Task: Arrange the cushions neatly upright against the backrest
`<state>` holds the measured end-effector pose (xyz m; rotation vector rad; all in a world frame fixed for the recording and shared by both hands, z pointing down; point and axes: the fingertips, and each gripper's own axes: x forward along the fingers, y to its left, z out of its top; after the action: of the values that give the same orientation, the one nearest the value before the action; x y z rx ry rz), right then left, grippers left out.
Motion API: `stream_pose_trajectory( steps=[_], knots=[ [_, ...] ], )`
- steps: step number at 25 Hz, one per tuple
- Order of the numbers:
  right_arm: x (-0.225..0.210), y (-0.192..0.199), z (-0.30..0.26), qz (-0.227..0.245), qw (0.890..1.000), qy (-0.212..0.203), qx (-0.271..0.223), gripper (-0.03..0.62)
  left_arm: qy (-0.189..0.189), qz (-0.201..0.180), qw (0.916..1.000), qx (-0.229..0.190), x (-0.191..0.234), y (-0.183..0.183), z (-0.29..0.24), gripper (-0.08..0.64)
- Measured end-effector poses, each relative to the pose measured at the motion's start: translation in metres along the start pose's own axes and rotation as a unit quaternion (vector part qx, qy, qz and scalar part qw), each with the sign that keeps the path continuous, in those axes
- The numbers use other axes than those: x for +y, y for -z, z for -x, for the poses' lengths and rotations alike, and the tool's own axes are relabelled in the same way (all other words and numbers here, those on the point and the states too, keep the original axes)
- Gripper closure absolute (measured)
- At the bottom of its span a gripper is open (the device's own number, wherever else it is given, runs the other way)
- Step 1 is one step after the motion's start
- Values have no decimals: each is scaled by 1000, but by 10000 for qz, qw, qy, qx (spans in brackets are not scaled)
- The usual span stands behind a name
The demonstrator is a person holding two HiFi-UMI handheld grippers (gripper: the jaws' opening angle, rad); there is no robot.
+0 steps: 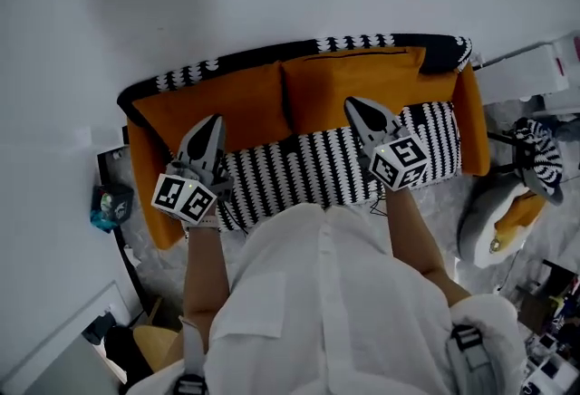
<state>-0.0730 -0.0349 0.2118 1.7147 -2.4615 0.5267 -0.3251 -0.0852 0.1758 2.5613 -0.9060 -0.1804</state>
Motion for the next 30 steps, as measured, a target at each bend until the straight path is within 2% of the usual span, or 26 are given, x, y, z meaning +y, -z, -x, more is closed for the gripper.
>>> stream_pose_trajectory(
  steps=[4, 8, 15, 30],
  knots=[
    [-21, -49, 16, 84, 9981, 205, -580, 584, 104, -390, 9989, -219, -11, -36, -17, 545],
    [-39, -70, 40, 211, 9950, 497, -839, 588, 146, -704, 9969, -307, -25, -52, -21, 545],
    [-53, -77, 63, 282, 9920, 764, -961, 588, 229, -954, 9948, -266, -39, -56, -24, 545],
    [-44, -69, 57, 485, 9937, 625, -798, 588, 244, -927, 9953, -117, -46, -41, -23, 545]
  ],
)
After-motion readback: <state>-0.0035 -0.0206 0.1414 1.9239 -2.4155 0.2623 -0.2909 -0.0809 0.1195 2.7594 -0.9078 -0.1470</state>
